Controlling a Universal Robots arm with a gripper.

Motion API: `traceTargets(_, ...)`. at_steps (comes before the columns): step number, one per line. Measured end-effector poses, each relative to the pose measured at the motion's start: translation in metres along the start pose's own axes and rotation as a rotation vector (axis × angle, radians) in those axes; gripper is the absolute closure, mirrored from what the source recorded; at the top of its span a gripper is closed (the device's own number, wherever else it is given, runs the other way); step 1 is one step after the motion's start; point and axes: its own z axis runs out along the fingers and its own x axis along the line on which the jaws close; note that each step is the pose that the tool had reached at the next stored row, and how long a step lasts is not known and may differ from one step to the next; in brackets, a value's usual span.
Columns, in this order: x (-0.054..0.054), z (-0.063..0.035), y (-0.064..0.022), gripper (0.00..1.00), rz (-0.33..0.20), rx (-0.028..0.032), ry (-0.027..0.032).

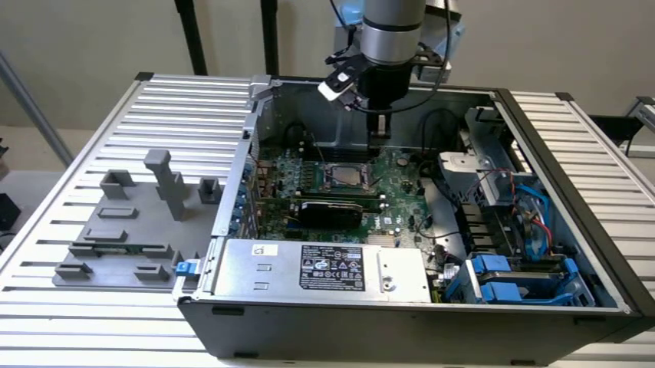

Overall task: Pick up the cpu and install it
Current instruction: 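Close the cpu cover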

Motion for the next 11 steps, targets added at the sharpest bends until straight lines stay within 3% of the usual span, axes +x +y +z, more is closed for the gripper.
traceTargets(4,-0.001,-0.0147,0.0190,0.89,0.000,0.0095,-0.0004)
traceTargets(6,-0.002,-0.0157,0.0282,0.89,0.000,0.0128,-0.0006)
traceTargets(11,-0.001,-0.0141,0.0508,0.89,0.000,0.0144,0.0003)
